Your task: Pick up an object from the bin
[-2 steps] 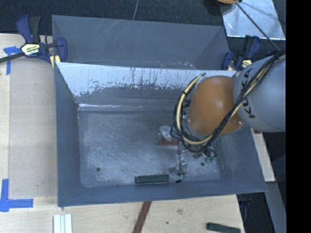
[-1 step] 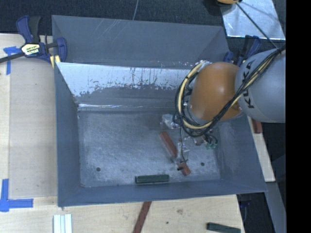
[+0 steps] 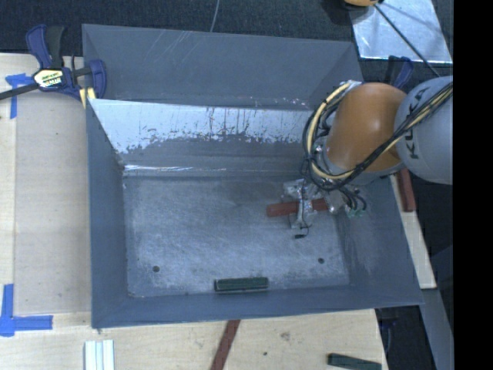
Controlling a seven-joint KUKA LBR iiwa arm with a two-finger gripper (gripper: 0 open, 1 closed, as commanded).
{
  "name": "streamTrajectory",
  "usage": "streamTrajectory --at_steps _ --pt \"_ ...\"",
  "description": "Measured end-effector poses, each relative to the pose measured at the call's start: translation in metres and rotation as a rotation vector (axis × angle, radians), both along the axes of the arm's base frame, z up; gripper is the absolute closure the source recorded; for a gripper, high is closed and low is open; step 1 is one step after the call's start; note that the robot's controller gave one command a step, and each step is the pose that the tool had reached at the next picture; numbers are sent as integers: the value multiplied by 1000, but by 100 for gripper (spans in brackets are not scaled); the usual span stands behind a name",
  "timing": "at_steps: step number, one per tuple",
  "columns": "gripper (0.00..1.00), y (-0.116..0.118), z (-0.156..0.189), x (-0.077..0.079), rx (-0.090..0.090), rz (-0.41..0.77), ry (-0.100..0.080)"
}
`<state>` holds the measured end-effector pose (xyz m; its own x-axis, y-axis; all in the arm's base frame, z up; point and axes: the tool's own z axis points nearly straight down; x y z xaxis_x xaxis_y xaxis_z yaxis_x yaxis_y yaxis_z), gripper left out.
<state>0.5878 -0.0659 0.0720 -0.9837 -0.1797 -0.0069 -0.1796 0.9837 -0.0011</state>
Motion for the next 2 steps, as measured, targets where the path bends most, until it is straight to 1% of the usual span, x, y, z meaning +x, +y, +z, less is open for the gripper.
streamTrajectory --at_steps 1,2 --pt "100 0 0 0 0 -1 0" --pt "100 -14 199 16 -2 44 -3"
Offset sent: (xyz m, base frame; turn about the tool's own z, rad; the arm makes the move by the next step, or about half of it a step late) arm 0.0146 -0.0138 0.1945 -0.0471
